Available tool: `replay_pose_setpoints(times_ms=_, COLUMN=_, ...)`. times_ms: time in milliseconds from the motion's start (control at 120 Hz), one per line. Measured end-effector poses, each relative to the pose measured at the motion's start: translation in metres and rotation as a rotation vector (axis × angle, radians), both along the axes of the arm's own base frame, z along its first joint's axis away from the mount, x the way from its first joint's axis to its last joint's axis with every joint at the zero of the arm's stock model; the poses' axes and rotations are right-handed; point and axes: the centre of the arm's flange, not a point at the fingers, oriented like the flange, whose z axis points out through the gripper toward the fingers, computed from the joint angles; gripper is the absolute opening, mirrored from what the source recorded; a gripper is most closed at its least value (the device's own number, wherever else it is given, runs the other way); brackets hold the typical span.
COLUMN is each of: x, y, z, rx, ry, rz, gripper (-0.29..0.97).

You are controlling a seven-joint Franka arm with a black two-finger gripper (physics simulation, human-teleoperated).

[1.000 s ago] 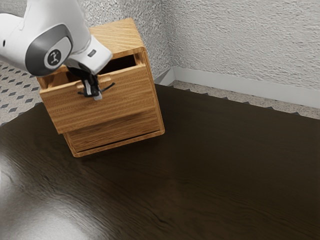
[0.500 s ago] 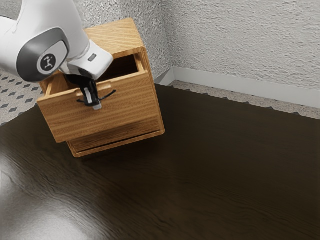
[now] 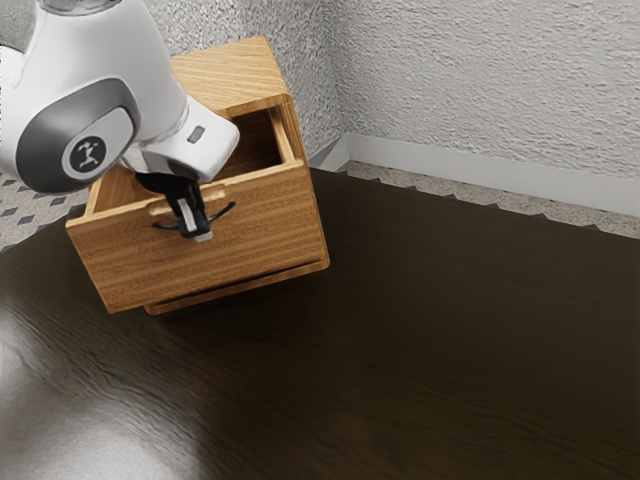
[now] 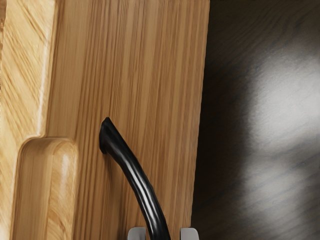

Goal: Pull the drawer handle with one arm to open the drawer

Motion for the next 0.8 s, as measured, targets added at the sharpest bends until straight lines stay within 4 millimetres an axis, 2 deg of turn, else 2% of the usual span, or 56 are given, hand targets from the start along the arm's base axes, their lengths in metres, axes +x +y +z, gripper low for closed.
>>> replay_pose_setpoints(times_ms=167, x=-0.009, y=-0.018, z=0.002, rx=0.043, ry=-0.014, rz=0.007, gripper=-0.07)
replay_pose_setpoints(times_ms=383, x=-0.015, y=-0.021, z=-0.004, rx=0.052, ry=-0.015, rz=0.045, gripper=-0.06)
replay_pose_setpoints(times_ms=500, x=-0.018, y=-0.031, z=-0.003, rx=0.055, ry=-0.022, rz=0.047, gripper=-0.05)
replay_pose_setpoints(times_ms=800, x=-0.019, y=-0.034, z=0.001, rx=0.039, ry=-0.034, rz=0.077, gripper=0.10)
